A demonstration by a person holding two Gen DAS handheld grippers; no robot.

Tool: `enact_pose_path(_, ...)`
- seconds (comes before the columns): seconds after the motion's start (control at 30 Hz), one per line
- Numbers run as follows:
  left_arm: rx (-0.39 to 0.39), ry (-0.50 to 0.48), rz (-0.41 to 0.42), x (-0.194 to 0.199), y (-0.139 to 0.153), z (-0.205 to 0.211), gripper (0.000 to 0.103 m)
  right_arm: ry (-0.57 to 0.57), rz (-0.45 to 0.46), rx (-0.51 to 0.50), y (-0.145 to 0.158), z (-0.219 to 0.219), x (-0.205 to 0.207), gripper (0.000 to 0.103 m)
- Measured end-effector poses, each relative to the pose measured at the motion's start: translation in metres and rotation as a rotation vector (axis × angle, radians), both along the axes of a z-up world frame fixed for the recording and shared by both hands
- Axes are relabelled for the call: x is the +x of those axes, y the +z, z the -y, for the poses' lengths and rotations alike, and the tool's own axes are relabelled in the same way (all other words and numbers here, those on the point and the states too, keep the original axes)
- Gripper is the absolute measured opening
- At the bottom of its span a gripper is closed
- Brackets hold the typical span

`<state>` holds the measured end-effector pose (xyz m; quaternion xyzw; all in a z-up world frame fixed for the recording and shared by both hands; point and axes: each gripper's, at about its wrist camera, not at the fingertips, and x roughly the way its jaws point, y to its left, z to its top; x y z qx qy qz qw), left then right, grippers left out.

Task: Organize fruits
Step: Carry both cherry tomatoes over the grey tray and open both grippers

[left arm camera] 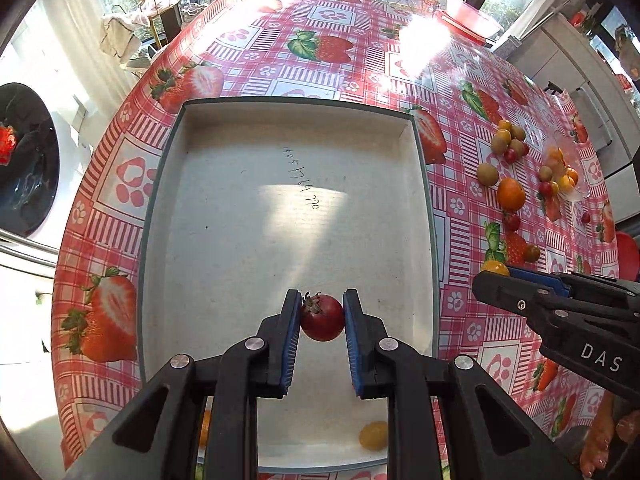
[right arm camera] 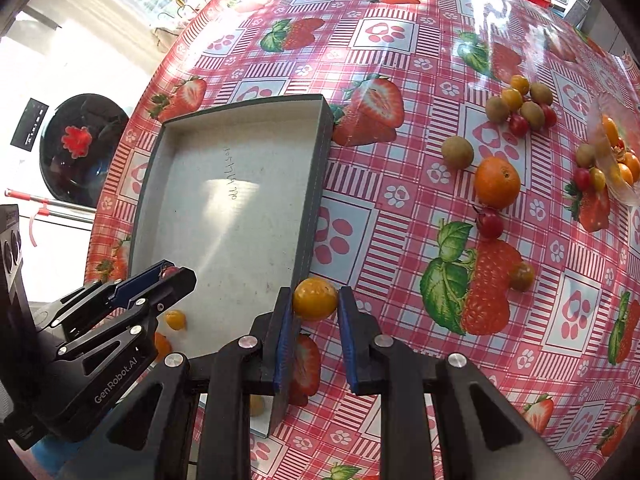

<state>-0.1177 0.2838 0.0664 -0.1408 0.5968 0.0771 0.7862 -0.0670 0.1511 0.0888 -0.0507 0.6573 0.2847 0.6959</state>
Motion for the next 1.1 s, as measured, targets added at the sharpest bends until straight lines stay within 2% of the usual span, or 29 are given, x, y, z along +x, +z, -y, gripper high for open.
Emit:
enact_pose_path(0.23, 0.016, 0.044, -0.023, -0.015, -0.011, -0.028, 0.023, 0.079, -0.02, 0.0, -0.01, -0.04, -0.015, 0.024)
enact_pose_path(0.43, 0.03, 0.049, -0.042, -0.019, -0.022, -0.037, 0.023, 0.115, -0.038, -0.026, -0.024, -0.058, -0.025, 0.024)
enact_pose_path(0.9, 0.05, 0.027, -0.088, -0.022, -0.042, -0.031, 0.023, 0.138, -0.072, -0.091, -0.057, -0.075, -0.036, 0.025)
enact_pose_path(1.1, 0.054, 0.019, -0.136, -0.02, -0.053, -0.026, 0.024, 0.126, -0.093, -0.108, -0.07, -0.078, -0.037, 0.026)
